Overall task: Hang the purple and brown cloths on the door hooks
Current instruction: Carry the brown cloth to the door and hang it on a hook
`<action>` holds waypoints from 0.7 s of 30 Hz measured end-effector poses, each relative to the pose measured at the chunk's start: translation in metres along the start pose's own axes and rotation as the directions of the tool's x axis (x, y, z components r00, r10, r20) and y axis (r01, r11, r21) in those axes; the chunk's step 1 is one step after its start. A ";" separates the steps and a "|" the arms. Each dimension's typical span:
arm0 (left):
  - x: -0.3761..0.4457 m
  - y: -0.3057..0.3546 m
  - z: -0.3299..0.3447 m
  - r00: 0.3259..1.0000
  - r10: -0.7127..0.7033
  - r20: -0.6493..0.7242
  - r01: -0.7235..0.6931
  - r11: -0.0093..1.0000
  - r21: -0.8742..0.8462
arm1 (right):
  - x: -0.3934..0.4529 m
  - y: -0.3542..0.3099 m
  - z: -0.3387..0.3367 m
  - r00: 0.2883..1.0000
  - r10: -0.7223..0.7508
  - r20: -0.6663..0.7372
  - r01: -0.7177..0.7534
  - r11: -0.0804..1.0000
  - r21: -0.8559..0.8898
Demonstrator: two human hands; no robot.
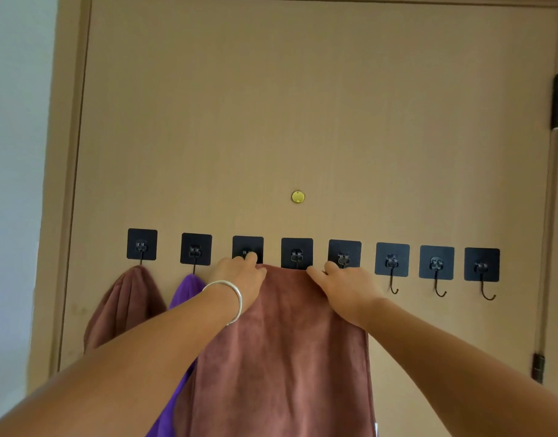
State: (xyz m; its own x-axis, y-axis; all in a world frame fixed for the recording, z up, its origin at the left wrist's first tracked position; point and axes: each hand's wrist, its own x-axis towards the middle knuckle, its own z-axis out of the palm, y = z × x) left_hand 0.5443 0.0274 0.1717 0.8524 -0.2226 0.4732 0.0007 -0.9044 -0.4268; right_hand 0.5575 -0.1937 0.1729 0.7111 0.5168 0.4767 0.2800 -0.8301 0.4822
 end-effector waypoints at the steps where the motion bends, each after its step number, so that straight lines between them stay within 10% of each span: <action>1: 0.000 -0.001 0.001 1.000 0.000 -0.013 0.000 1.000 0.003 | -0.002 0.004 0.001 0.998 -0.067 -0.001 0.067 0.998 0.018; 5: 0.001 -0.009 0.007 0.998 0.024 -0.062 -0.025 1.000 -0.010 | -0.008 0.030 0.008 0.982 -0.189 0.020 0.189 0.981 -0.048; 21: -0.001 0.035 0.022 0.998 0.036 -0.044 -0.037 0.999 -0.037 | 0.002 -0.040 0.043 0.986 0.124 0.111 -0.135 0.986 0.099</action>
State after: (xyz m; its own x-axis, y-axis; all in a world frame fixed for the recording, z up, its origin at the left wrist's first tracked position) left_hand 0.5552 0.0043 0.1392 0.8278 -0.2707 0.4914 -0.0507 -0.9084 -0.4150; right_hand 0.5753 -0.1688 0.1235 0.8073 0.3832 0.4488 0.2434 -0.9090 0.3383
